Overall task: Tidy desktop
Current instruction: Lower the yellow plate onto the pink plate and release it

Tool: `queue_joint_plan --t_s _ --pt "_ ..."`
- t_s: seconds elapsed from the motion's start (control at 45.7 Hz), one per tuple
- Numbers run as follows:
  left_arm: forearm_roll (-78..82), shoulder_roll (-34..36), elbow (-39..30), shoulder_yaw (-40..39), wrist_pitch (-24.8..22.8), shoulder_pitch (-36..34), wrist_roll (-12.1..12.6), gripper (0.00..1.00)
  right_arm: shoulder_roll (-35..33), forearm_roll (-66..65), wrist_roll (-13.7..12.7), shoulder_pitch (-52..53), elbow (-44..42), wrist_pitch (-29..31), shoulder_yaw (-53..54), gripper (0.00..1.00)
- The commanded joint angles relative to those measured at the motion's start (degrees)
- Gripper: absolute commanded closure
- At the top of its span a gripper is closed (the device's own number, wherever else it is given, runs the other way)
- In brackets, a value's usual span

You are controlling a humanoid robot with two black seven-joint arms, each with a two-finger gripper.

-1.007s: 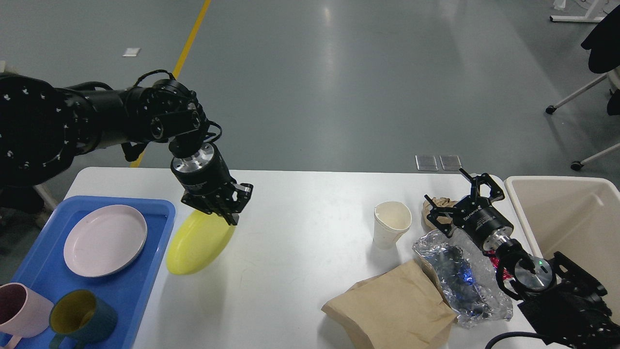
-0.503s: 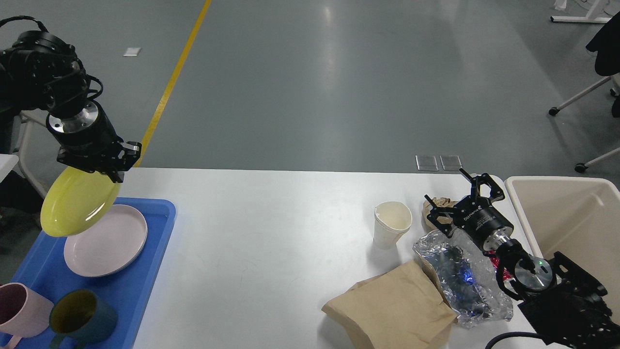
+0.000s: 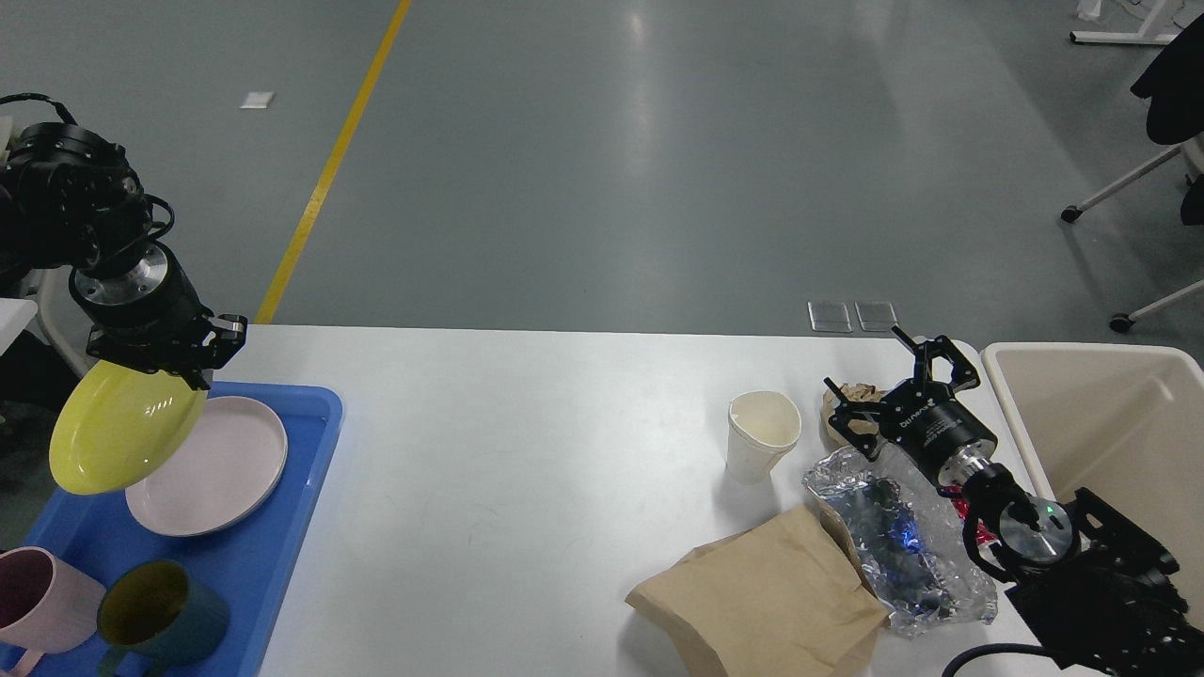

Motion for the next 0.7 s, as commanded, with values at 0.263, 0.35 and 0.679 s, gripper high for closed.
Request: queue_joint_plan --t_s 0.263,0.35,0.679 --pt "-0.27 -0.49 7.07 -1.06 10.24 9.53 0.52 1.00 0.00 0.00 0.00 0.00 0.00 0.00 0.00 0.00" --pt "-0.44 -0.66 7.69 -1.23 12.26 11.02 0.61 1.00 0.00 0.00 0.00 0.00 0.00 0.00 0.00 0.00" --pt "-0.53 -2.16 10.59 -4.31 15.69 17.87 1.49 1.00 0.00 0.00 0.00 0.00 0.00 0.00 0.00 0.00"
